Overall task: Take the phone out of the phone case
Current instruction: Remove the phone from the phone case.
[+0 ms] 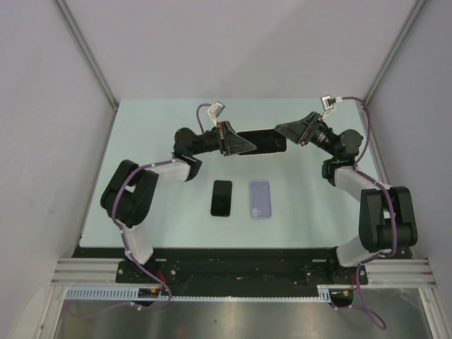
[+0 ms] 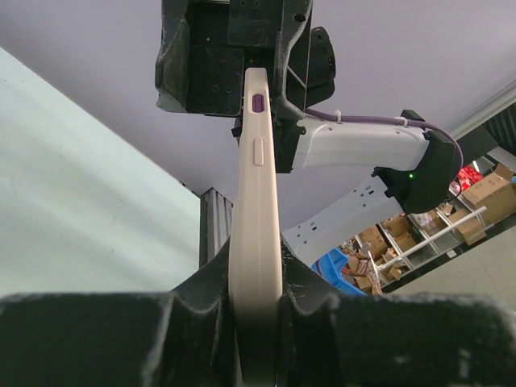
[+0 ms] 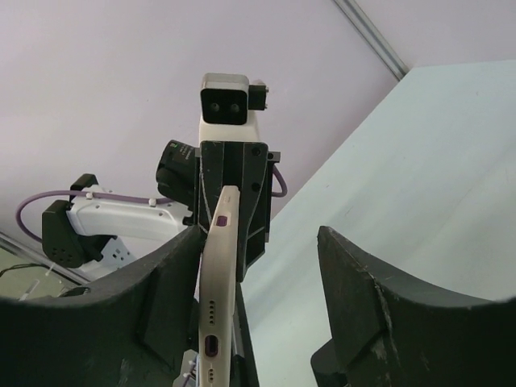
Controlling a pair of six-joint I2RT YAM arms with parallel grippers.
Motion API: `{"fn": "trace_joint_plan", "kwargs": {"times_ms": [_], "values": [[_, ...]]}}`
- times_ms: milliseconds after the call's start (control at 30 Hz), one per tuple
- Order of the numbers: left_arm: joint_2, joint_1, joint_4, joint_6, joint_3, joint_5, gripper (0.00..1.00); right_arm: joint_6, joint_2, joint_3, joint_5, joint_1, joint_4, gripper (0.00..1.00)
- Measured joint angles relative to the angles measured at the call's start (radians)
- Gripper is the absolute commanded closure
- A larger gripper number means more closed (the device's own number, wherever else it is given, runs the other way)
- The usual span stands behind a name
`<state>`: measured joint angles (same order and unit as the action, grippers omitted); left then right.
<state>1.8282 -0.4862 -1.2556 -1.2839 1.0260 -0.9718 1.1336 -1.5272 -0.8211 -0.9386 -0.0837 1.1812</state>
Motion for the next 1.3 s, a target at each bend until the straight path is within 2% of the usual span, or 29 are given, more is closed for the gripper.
{"fn": "trace_joint_plan", "kwargs": {"times_ms": [200,600,1300], "values": [[0.0,-0.001,0.0,0.002,-0.002,0.0,1.0,0.041,0.035,0.017,0.021,0.014,-0.003,0.39],[-0.001,-0.002,0.0,0.011,-0.016,0.0,1.0,0.082,0.071,0.021,0.033,0.021,-0.033,0.57],[-0.005,-0.003,-0.001,0.019,-0.016,-0.004,1.0,0.082,0.071,0.022,0.033,0.019,-0.076,0.66]]}}
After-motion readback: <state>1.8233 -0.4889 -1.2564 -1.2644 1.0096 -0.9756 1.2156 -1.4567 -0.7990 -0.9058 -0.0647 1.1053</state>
